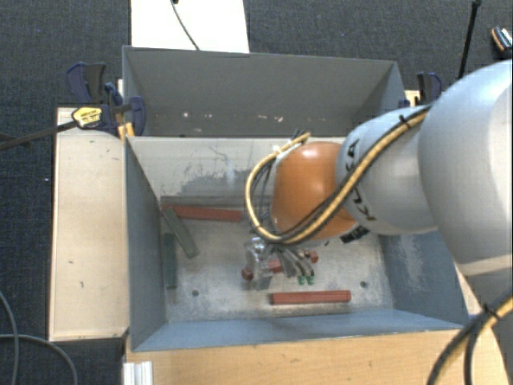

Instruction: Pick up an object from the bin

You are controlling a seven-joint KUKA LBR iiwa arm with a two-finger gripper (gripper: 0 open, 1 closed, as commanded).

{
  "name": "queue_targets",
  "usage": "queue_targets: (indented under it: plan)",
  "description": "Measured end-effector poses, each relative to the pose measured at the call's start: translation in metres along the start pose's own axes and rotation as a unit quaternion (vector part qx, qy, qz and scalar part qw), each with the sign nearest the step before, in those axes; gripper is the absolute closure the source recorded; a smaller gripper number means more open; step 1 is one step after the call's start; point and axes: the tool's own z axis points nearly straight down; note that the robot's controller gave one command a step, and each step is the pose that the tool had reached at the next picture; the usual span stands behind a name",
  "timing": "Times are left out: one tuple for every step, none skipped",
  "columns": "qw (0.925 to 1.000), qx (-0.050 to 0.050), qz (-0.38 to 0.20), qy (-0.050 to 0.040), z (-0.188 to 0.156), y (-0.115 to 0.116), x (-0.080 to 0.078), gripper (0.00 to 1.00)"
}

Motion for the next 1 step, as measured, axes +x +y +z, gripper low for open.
queue_targets:
  plan:
    - [0.9981,0.0,-0.061,-0.0039,-0.1347,0.0151,0.0227,1.0]
